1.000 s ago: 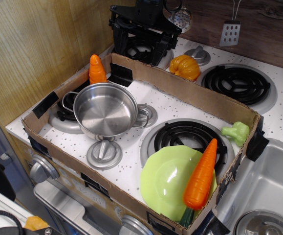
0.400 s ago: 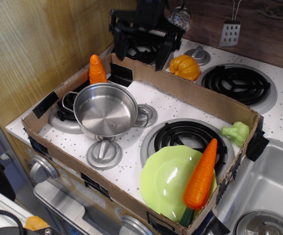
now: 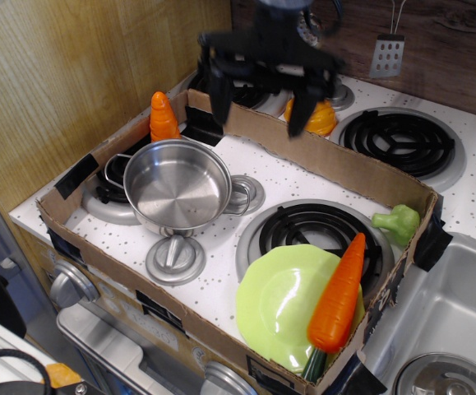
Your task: Take carrot off plate
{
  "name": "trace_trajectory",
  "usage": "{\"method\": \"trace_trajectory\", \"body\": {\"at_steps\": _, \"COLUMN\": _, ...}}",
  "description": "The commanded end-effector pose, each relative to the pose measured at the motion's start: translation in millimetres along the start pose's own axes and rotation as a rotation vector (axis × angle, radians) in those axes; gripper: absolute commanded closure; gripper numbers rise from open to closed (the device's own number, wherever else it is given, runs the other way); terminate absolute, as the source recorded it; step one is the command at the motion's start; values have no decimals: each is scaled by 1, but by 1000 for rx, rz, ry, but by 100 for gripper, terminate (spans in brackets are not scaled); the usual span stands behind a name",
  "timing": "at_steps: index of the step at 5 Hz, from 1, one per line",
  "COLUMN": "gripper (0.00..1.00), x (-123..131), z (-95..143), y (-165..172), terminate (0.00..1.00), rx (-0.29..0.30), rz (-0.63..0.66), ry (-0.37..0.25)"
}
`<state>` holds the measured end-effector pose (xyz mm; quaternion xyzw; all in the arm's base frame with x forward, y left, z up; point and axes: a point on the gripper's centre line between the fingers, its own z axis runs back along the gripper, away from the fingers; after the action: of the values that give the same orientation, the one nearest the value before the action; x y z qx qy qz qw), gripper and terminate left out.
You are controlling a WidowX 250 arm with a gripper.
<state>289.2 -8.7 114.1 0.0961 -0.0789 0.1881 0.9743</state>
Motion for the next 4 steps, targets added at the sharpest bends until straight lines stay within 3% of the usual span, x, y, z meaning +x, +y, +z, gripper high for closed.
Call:
{"method": "trace_trajectory", "body": {"at_steps": 1, "gripper": 0, "x": -35, "z": 8, "y": -25, "terminate": 0, "rx": 23, "rz": 75, "ry": -30}}
{"method": "trace_trajectory", "body": {"at_steps": 2, "gripper": 0, "x": -53, "z": 3, "y": -40, "terminate": 0, "rx": 20, "rz": 82, "ry": -70}}
{"method": "trace_trajectory", "body": {"at_steps": 4, "gripper": 0, "x": -75, "z": -15, "y": -61, "terminate": 0, "rx": -45, "rz": 82, "ry": -83}}
